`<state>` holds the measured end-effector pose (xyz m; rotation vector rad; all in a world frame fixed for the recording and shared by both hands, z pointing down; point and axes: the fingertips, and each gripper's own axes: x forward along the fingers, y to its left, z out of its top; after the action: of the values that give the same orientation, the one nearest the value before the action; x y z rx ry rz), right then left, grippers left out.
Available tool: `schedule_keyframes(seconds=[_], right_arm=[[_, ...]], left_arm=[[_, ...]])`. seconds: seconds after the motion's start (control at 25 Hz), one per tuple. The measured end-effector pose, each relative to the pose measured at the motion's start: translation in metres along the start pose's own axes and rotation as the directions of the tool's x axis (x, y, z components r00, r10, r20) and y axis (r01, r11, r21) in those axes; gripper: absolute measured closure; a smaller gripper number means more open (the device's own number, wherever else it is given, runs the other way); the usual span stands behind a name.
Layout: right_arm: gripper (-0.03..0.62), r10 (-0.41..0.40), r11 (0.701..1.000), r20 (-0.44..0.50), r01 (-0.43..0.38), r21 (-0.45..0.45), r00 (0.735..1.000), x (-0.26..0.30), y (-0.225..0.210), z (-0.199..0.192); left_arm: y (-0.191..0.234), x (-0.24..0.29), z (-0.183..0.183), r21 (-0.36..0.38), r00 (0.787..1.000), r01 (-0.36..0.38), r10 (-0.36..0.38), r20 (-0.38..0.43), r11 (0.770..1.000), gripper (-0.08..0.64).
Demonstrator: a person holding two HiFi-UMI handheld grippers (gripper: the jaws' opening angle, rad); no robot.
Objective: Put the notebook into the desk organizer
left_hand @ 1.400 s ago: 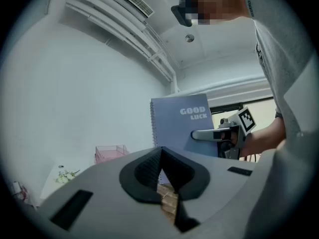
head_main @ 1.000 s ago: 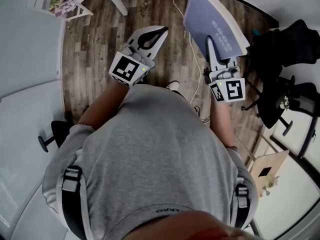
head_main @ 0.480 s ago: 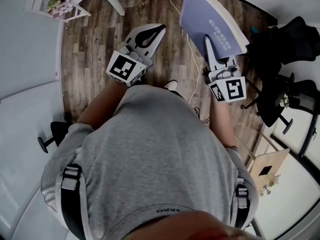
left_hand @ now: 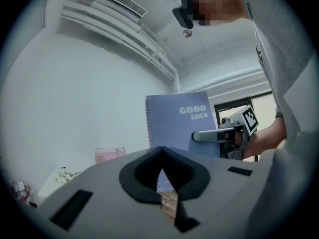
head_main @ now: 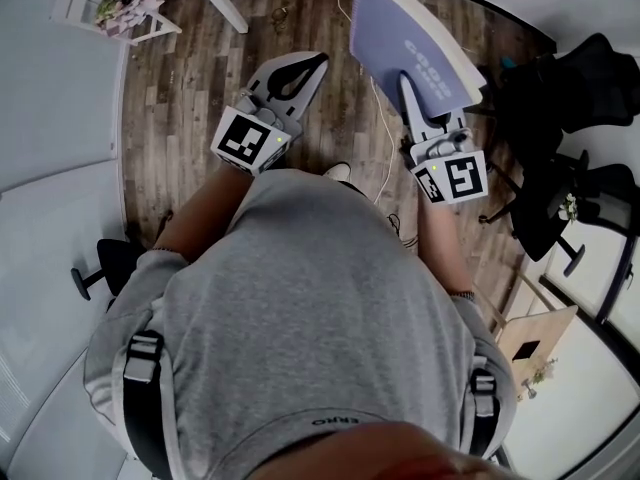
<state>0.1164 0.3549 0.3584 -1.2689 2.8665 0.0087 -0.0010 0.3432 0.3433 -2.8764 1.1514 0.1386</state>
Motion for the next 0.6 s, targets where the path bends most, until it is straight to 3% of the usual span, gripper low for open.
schedule_keyframes(seconds=[0.36,0.6], right_arm=[[0.554,0.045,0.999,0.006,-0.045,0.019,0.999,-0.015,-0.023,-0.004],[0.554,0.044,0.998,0.013,-0.044,0.037,0.999,-0.001,-0.037,-0.007]], left_arm=[[-0.021,0.016,-0.006,0.023,0.999,-0.046,0.046,-0.014,0.999,0.541],[-0.006,0.027,-0.011,0.012,0.998,-0.064,0.064,-0.022,0.998,0.541]])
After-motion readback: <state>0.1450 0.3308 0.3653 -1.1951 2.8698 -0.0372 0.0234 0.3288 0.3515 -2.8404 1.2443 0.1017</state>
